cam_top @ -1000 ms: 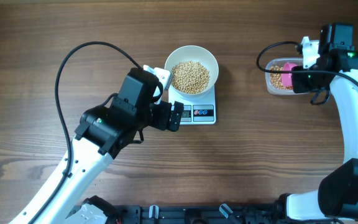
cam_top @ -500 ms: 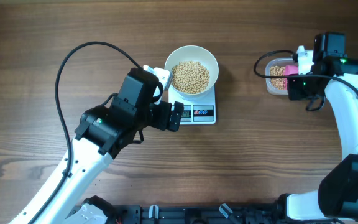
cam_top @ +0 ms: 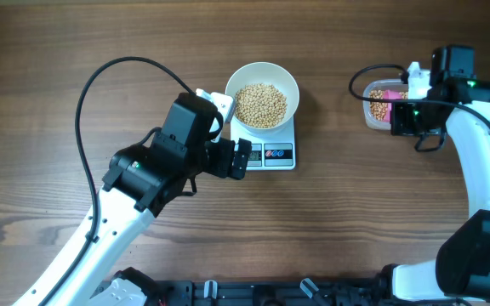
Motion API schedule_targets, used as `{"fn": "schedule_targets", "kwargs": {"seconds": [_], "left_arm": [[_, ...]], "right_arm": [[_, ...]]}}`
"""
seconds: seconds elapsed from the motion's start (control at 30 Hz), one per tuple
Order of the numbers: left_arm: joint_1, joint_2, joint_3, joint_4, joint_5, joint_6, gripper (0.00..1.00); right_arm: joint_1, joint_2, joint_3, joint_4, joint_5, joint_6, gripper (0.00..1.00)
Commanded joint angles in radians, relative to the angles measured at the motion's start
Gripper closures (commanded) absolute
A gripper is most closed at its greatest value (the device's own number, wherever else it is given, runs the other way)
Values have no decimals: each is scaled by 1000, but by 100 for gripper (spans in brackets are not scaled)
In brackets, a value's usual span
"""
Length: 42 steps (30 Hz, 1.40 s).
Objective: Scoop item into bowl and weigh 150g on scale
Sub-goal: 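Dip the pink scoop into the soybeans with the right gripper, then lift the filled scoop and carry it over the white bowl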
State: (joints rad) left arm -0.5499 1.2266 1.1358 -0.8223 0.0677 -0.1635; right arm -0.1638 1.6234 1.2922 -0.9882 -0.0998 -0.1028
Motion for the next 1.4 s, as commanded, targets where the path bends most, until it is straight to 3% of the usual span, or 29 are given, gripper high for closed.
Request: {"fn": "schedule_targets", "kwargs": {"seconds": [0.0,0.3,0.63,0.83,1.17,1.37], "left_arm": [[-3,-7,-5,2,-13,-9,0],[-3,-7,-5,2,-13,-9,0],[-3,-7,-5,2,-13,-9,0],[-3,-7,-5,2,-13,-9,0],[-3,-7,-5,2,-13,-9,0],[-3,-7,-5,2,-13,-9,0]], "right_arm": [[-44,9,-8,-4,-153,32,96],[-199,9,-8,1,-449,24,96],[-290,9,-9,-28,-468,27,96],[-354,9,-9,-43,-582,29,96],[-494,9,-9,-61,-890,27,96],[-489,9,-9,-83,-1039,24,96]]}}
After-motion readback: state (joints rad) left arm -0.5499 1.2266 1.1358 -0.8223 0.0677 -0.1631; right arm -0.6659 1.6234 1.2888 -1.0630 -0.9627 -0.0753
